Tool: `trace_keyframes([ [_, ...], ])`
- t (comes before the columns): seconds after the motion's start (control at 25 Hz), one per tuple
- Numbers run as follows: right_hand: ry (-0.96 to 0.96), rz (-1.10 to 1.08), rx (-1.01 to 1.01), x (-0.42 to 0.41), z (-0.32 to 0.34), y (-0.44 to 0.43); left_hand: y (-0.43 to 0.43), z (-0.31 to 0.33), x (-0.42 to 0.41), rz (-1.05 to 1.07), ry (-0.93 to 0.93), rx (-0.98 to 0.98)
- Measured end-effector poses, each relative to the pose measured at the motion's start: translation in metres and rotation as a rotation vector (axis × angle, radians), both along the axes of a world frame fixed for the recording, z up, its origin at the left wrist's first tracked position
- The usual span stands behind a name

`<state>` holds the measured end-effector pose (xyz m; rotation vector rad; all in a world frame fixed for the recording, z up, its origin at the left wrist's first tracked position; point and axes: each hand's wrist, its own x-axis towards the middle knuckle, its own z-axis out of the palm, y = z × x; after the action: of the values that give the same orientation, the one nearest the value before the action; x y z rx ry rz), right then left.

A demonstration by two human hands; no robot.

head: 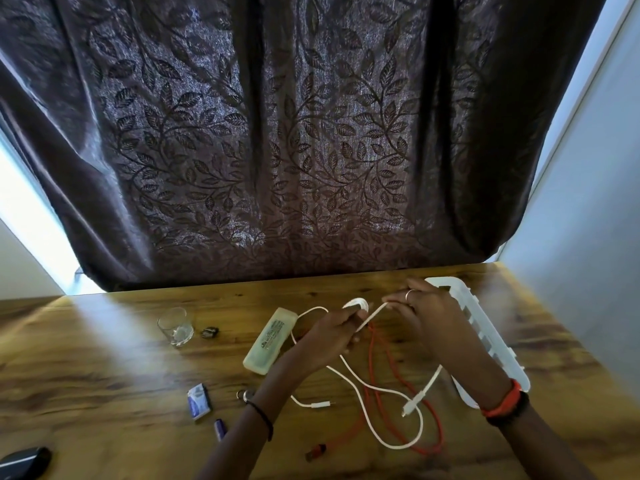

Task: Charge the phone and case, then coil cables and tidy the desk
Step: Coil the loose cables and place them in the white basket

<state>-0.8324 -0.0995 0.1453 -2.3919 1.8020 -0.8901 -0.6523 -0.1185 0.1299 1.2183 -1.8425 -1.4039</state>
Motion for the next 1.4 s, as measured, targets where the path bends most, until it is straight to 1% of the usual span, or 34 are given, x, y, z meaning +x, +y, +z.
trace_keyframes([
  [0.08, 0.005, -0.006, -0.062, 0.001, -0.001, -0.002, 0.006, 0.007, 0.000, -0.054, 0.128, 0.114],
  [0.16, -0.022, 0.003, -0.104, 0.003, -0.002, -0.002, 0.011, 0.010, 0.000, -0.069, 0.229, 0.158],
  [0.24, -0.106, 0.032, -0.102, 0.003, -0.003, -0.003, 0.014, 0.009, 0.000, -0.053, 0.328, 0.224],
  [0.36, -0.236, 0.031, -0.101, 0.006, -0.005, -0.001, 0.016, 0.003, 0.004, -0.091, 0.533, 0.367],
  [0.48, -0.299, 0.001, -0.143, 0.019, -0.015, 0.006, 0.018, -0.002, 0.009, -0.108, 0.716, 0.504],
  [0.52, -0.306, -0.016, -0.122, 0.025, -0.018, 0.007, 0.017, -0.003, 0.009, -0.104, 0.778, 0.545],
  [0.56, -0.325, -0.025, -0.057, 0.031, -0.020, 0.009, 0.017, -0.005, 0.009, -0.092, 0.835, 0.580],
  [0.64, -0.387, -0.019, 0.136, 0.043, -0.023, 0.014, 0.015, -0.008, 0.009, -0.054, 0.933, 0.640],
  [0.68, -0.413, -0.011, 0.200, 0.049, -0.023, 0.017, 0.014, -0.010, 0.009, -0.044, 0.976, 0.667],
  [0.76, -0.479, -0.004, 0.243, 0.055, -0.027, 0.022, 0.012, -0.014, 0.012, -0.046, 1.041, 0.715],
  [0.84, -0.624, 0.019, 0.301, 0.055, -0.027, 0.025, 0.012, -0.016, 0.015, -0.062, 1.095, 0.755],
  [0.88, -0.694, 0.037, 0.334, 0.054, -0.026, 0.024, 0.012, -0.016, 0.016, -0.070, 1.112, 0.769],
  [0.92, -0.721, 0.044, 0.357, 0.053, -0.025, 0.023, 0.012, -0.016, 0.017, -0.077, 1.122, 0.781],
  [1.04, -0.667, 0.009, 0.366, 0.052, -0.025, 0.019, 0.011, -0.017, 0.019, -0.098, 1.098, 0.791],
  [1.12, -0.560, -0.063, 0.344, 0.054, -0.024, 0.018, 0.009, -0.020, 0.021, -0.122, 1.009, 0.760],
  [1.24, -0.381, -0.147, 0.282, 0.057, -0.022, 0.019, 0.007, -0.021, 0.028, -0.115, 0.770, 0.681],
  [1.32, -0.334, -0.169, 0.274, 0.058, -0.023, 0.019, 0.005, -0.021, 0.032, -0.095, 0.677, 0.659],
  [1.4, -0.312, -0.185, 0.261, 0.058, -0.024, 0.017, 0.004, -0.021, 0.035, -0.081, 0.641, 0.651],
])
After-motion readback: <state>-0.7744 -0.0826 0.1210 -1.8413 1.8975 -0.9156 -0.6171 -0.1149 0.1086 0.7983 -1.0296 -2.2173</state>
